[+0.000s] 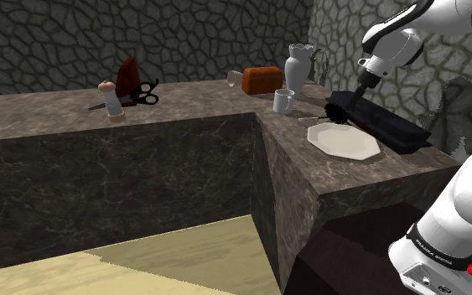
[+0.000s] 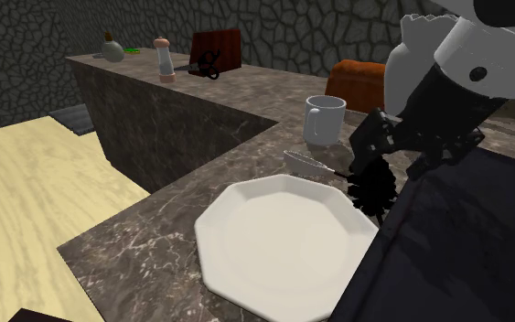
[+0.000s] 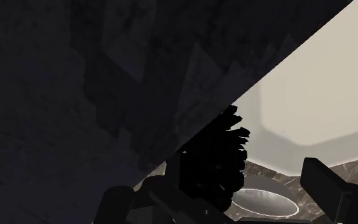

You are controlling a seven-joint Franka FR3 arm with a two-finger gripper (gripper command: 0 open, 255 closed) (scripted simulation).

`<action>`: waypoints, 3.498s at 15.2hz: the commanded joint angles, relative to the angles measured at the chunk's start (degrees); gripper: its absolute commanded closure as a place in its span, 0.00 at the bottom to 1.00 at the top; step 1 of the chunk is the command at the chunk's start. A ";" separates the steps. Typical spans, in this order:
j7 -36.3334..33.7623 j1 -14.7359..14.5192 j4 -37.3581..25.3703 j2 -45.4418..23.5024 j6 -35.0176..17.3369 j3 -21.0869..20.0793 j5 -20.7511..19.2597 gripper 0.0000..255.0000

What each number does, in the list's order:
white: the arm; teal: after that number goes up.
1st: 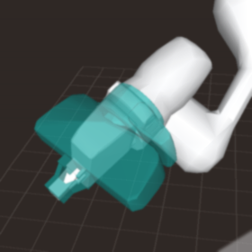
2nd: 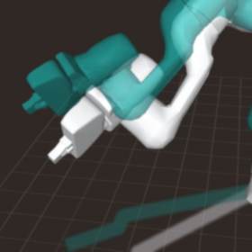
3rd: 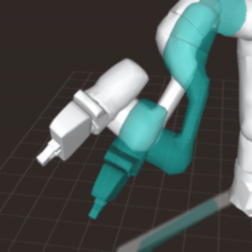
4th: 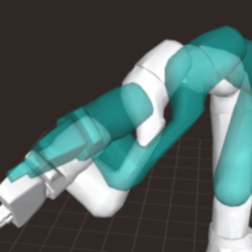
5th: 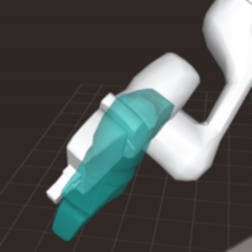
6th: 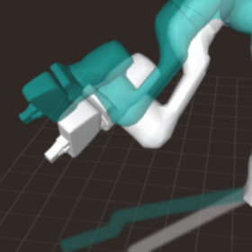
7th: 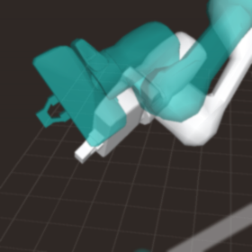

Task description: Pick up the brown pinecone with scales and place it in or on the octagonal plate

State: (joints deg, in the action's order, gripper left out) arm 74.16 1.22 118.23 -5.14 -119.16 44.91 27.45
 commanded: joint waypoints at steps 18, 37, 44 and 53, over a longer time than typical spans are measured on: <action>3.06 0.37 1.76 -4.56 -5.94 -0.76 4.37 1.00; -19.58 -6.55 1.87 0.80 -13.94 -0.89 -9.88 0.00; -28.08 -8.67 1.94 -4.01 -21.03 -2.04 -12.05 0.00; -26.56 -7.96 1.88 -5.97 -22.28 -2.80 -9.77 0.00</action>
State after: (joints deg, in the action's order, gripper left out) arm 47.59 -6.74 120.12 -11.11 -141.44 42.11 17.67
